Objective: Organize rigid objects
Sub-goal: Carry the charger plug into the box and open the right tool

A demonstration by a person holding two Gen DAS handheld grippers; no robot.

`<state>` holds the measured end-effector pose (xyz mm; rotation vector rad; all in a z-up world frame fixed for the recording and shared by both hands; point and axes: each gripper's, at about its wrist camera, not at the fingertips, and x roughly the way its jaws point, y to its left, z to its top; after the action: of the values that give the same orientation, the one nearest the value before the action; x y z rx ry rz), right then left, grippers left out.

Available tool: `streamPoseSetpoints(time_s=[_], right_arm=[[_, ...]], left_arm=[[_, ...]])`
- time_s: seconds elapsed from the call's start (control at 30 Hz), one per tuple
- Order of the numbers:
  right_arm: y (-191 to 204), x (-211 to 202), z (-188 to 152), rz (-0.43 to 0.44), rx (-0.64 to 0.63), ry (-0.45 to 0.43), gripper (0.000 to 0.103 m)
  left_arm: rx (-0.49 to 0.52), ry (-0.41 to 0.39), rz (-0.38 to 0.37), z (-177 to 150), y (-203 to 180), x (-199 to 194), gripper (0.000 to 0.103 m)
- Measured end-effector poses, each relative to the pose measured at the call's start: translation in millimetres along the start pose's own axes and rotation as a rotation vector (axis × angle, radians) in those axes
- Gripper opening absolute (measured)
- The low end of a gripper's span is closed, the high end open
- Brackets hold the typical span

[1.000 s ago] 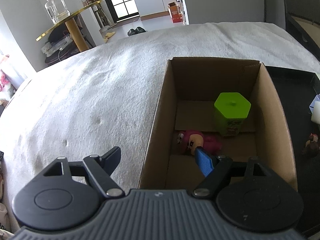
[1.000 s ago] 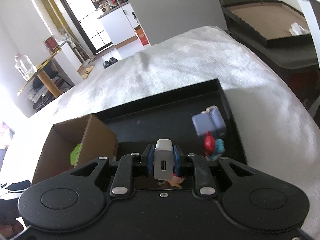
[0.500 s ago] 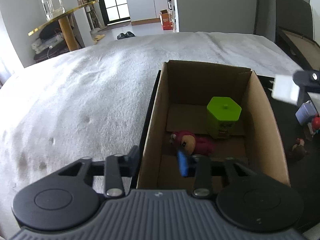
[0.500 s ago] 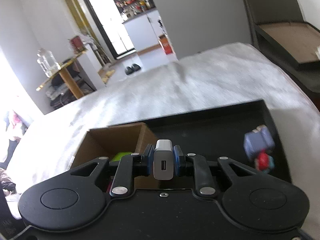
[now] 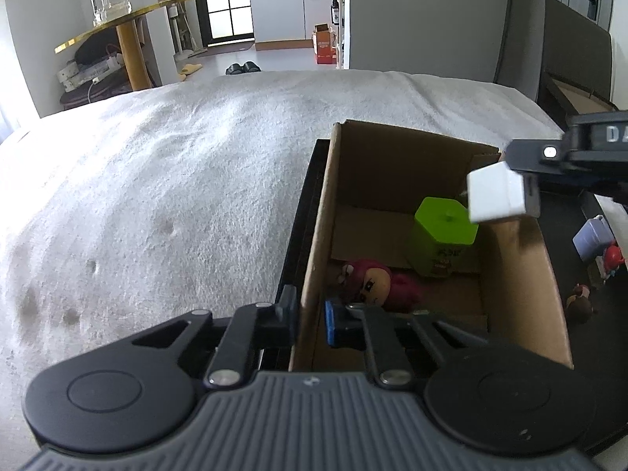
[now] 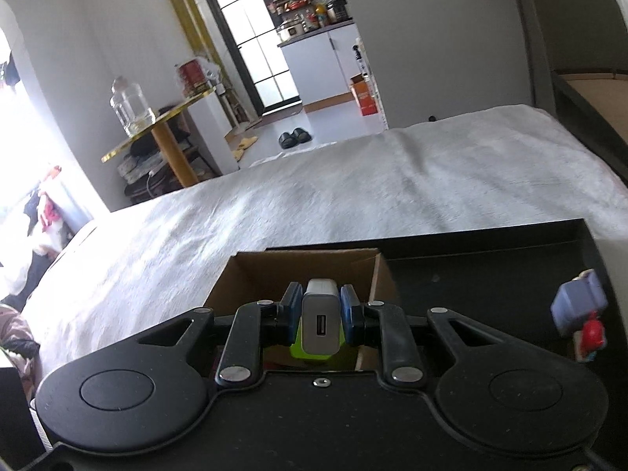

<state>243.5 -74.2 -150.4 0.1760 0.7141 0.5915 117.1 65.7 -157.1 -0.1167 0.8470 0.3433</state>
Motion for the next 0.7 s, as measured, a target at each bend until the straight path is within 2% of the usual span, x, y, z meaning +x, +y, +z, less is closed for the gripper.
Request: streamPoseSetpoints(time_s=[0.27,0.43,0.57,0.7], right_arm=[[21,16,-7,0.026,-0.017,0.017,0.021],[33,25,-6,0.059,-0.015,-0.003,0.021],[33,35,-4,0.036,-0.005,0.032,0.024],[24,28,-6,0.029,0.014,0.041,0.024]], left_arm=[[-0.009,0.015,-0.016,-1,5,3,0.013],[-0.005,0.019,-0.017,0,5,3,0.013],[0.002,0.02,-0.01,1,4,2,0.013],[0.005,0.017,0.006,4,2,1,0.013]])
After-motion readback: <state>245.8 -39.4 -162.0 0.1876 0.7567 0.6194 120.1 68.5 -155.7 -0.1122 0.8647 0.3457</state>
